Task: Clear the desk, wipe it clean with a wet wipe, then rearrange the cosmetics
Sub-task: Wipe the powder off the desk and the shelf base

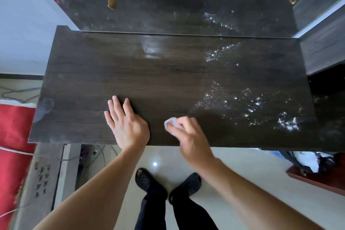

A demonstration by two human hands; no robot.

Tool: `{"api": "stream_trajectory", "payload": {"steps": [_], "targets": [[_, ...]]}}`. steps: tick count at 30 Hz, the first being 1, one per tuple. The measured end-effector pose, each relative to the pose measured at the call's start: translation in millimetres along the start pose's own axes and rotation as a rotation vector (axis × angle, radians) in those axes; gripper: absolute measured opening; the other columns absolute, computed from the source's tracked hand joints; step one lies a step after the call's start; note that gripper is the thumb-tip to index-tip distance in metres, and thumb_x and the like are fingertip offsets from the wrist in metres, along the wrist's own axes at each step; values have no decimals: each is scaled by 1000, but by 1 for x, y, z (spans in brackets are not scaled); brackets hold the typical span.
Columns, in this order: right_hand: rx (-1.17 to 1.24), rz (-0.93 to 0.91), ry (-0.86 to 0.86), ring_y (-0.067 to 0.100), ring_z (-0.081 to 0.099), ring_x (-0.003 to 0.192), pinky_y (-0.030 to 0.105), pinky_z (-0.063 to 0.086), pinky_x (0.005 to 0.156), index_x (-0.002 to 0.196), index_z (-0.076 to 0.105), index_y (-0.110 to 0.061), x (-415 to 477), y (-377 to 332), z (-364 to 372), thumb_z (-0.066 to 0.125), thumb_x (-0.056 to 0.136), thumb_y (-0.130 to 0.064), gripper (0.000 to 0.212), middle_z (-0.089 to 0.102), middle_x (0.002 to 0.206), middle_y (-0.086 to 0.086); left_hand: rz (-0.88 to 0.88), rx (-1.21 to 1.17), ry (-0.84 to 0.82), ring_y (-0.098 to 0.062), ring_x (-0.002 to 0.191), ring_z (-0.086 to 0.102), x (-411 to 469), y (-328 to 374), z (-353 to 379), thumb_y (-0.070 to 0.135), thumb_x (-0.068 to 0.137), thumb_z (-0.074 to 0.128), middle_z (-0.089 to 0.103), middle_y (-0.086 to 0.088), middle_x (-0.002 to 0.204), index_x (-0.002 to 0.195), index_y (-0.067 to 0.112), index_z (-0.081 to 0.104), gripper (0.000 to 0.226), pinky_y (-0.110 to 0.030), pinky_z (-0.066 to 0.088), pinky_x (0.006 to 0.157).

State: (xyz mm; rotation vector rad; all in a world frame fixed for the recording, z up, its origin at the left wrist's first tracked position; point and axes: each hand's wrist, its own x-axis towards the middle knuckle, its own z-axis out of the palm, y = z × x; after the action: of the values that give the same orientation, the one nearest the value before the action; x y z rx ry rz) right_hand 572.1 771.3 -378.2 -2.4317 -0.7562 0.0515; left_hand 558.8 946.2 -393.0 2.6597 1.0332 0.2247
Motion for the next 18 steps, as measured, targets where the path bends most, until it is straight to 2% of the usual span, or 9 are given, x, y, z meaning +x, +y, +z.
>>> {"api": "stream_trajectory", "payload": {"steps": [2, 4, 6, 8, 10, 11, 13, 15, 18], "targets": [[-74, 98, 42, 27, 47, 80, 33, 43, 68, 112, 66, -16, 27, 47, -21, 55, 77, 15, 48, 54, 93, 7, 6, 15, -6, -33, 143, 17, 1, 1, 0, 10, 83, 35, 27, -19, 152, 133, 5, 43, 50, -48, 8, 118], [-212, 257, 93, 31, 47, 80, 34, 41, 61, 110, 67, -12, 55, 86, -46, 54, 68, 23, 56, 53, 92, 11, 4, 33, -11, -33, 144, 17, 2, 0, 1, 12, 83, 33, 27, -19, 152, 133, 6, 43, 51, -48, 7, 118], [-262, 349, 80, 33, 46, 81, 39, 44, 59, 104, 65, -8, 68, 79, -49, 48, 63, 22, 53, 50, 92, 14, -8, 40, -14, -33, 144, 16, 1, 0, 0, 14, 83, 29, 27, -19, 152, 133, 6, 43, 53, -48, 7, 118], [-219, 267, 29, 29, 44, 82, 37, 44, 62, 102, 61, -8, 51, 38, -34, 43, 66, 13, 46, 49, 93, 11, -7, 42, -13, -33, 144, 17, -1, 0, -1, 16, 83, 25, 27, -18, 152, 134, 6, 43, 55, -48, 8, 118], [-117, 61, -103, 23, 43, 82, 33, 43, 67, 110, 59, -11, 10, 0, -13, 35, 77, 3, 43, 50, 95, 5, -6, 46, -5, -33, 143, 18, 0, 1, -1, 17, 82, 21, 28, -19, 152, 134, 5, 43, 57, -49, 9, 118], [-70, -14, -161, 22, 43, 82, 32, 43, 68, 114, 58, -13, -6, -10, -10, 33, 82, 0, 43, 50, 96, 3, -8, 46, -3, -33, 143, 18, 1, 1, -1, 18, 82, 21, 28, -19, 152, 134, 5, 43, 58, -49, 9, 118], [-62, -68, -180, 23, 46, 86, 32, 43, 72, 117, 58, -15, 6, 9, -16, 41, 86, 0, 38, 51, 98, 2, -3, 43, -3, -33, 144, 17, 1, 1, 0, 16, 83, 23, 28, -19, 152, 134, 5, 43, 56, -48, 8, 118], [-162, 93, -100, 27, 47, 90, 35, 43, 74, 108, 59, -14, 52, 53, -28, 50, 78, 3, 36, 50, 97, 4, 0, 43, -2, -33, 143, 18, 2, 0, 1, 14, 83, 26, 28, -19, 152, 133, 6, 43, 53, -48, 8, 118], [-282, 323, 6, 34, 45, 86, 43, 41, 68, 95, 56, -7, 110, 94, -54, 46, 67, 13, 36, 48, 94, 13, -4, 49, -8, -33, 144, 17, 1, -1, 1, 12, 84, 29, 28, -19, 152, 134, 6, 42, 52, -47, 7, 118]]}}
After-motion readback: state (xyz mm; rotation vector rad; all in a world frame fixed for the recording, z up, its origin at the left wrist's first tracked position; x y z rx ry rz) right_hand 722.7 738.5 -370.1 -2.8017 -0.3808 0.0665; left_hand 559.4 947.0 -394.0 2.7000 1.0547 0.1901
